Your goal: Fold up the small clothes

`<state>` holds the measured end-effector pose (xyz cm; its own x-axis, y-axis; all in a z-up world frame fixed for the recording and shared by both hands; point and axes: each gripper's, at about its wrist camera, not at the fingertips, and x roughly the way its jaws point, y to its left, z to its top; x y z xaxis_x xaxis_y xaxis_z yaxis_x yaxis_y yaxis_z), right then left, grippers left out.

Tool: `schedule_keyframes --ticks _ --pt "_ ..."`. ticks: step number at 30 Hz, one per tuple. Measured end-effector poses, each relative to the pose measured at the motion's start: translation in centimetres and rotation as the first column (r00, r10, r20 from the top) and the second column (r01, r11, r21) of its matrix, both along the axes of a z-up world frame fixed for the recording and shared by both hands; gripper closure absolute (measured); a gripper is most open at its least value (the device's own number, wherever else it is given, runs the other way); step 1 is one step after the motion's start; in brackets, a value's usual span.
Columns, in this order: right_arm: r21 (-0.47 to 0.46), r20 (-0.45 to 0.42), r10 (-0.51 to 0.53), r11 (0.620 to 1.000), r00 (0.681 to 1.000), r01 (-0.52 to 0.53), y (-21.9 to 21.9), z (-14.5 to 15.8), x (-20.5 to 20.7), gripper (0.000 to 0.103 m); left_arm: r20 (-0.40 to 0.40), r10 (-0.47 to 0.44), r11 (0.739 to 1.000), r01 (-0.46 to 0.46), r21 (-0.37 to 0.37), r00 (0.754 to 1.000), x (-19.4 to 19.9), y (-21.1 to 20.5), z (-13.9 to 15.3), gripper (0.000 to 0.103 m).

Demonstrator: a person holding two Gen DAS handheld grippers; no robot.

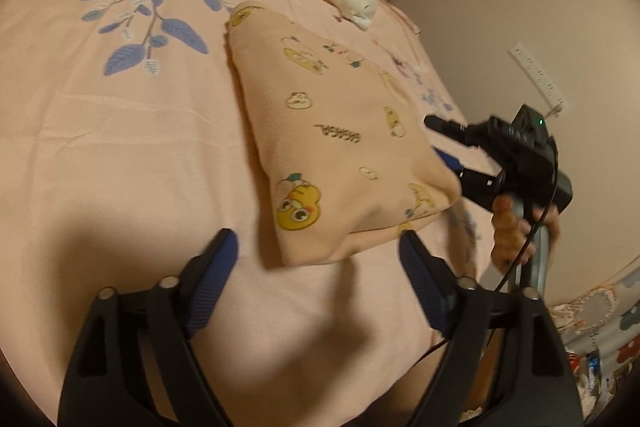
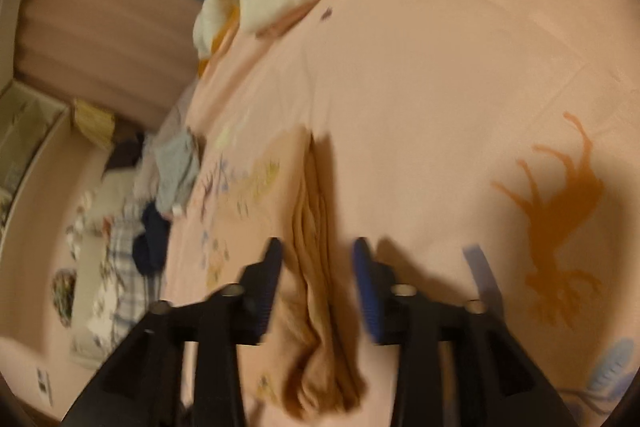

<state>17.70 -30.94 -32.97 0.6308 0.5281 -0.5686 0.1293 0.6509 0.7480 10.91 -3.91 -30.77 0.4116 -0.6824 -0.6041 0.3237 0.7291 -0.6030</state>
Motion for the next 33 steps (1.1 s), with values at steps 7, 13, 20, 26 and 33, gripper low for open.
schedule_keyframes --ticks 7,13,20,26,33 --pt "-0.024 0.046 0.068 0.997 0.997 -0.067 1.5 1.5 -3.2 0.061 0.041 -0.019 1.0 0.018 0.017 0.999 -0.5 -1.1 0.2 0.007" --pt "-0.101 -0.02 0.115 0.988 0.993 -0.116 3.1 0.5 -2.9 0.056 0.056 -0.019 0.999 0.017 0.034 0.998 -0.5 -1.3 0.2 0.006" --pt "-0.122 0.059 0.151 0.982 0.987 -0.143 4.1 1.6 -3.8 0.092 0.062 -0.024 0.999 0.021 0.046 0.998 -0.5 -1.4 0.1 0.005" --pt "-0.111 0.059 0.12 0.987 0.991 -0.113 3.0 0.9 -5.0 0.092 0.054 -0.028 0.999 0.026 0.035 0.998 -0.2 -1.1 0.1 0.005" --pt "-0.12 0.027 0.091 0.989 0.995 -0.087 2.7 1.3 -5.4 0.092 -0.013 0.037 0.999 -0.037 0.032 0.999 -0.4 0.0 1.4 0.018"
